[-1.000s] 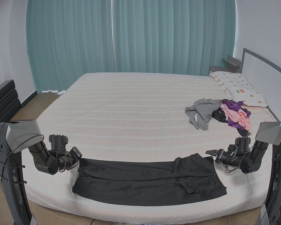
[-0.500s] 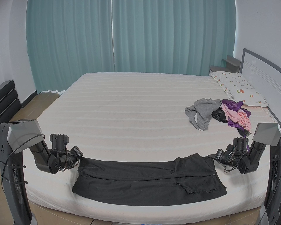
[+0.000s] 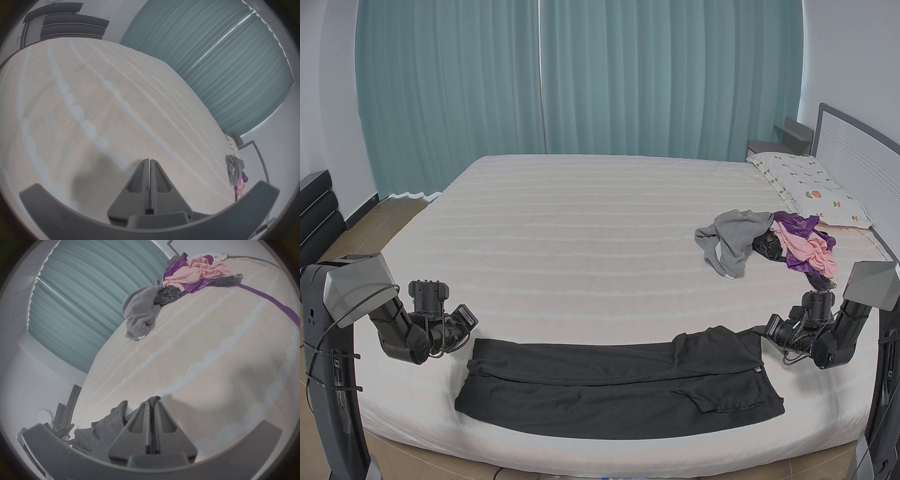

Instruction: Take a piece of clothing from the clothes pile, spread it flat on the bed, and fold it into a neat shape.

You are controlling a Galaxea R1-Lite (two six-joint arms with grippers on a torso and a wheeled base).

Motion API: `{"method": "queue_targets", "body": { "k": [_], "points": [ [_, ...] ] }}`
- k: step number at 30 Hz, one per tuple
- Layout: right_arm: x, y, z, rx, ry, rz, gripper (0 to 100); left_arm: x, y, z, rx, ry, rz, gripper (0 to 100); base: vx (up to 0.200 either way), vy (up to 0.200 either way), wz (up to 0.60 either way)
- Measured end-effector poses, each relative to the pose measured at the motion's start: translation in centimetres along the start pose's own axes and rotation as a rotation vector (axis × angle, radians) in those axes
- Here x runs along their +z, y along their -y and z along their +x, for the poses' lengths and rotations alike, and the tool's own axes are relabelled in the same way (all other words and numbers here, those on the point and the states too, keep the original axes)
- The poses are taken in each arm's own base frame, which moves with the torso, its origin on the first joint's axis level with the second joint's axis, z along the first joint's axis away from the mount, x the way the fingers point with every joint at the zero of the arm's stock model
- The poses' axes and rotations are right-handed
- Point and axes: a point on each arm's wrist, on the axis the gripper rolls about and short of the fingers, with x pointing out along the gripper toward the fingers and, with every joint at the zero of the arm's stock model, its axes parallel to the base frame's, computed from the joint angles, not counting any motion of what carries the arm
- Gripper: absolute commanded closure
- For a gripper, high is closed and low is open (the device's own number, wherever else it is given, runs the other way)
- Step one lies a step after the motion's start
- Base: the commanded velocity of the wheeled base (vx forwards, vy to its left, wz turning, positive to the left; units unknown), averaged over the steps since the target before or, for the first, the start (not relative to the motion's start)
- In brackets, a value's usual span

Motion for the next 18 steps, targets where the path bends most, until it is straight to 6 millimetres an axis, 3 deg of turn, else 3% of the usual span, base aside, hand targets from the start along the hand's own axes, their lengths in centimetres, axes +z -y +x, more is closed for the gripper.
{"method": "queue_targets", "body": {
  "k": [9,10,18],
  "points": [
    [0.1,0.02,-0.04,0.003,0.008,0.0,100,0.01,-0.13,0.27,-0.001,-0.003,-0.003,100,0.0,0.0,0.0],
    [0.08,0.03,-0.05,0.002,0.008,0.0,100,-0.01,-0.11,0.26,-0.004,-0.007,-0.003,0,0.0,0.0,0.0],
    [-0.1,0.02,-0.09,0.001,0.001,0.002,100,-0.28,0.12,-0.36,-0.079,-0.149,-0.02,0,0.0,0.0,0.0]
  ]
}}
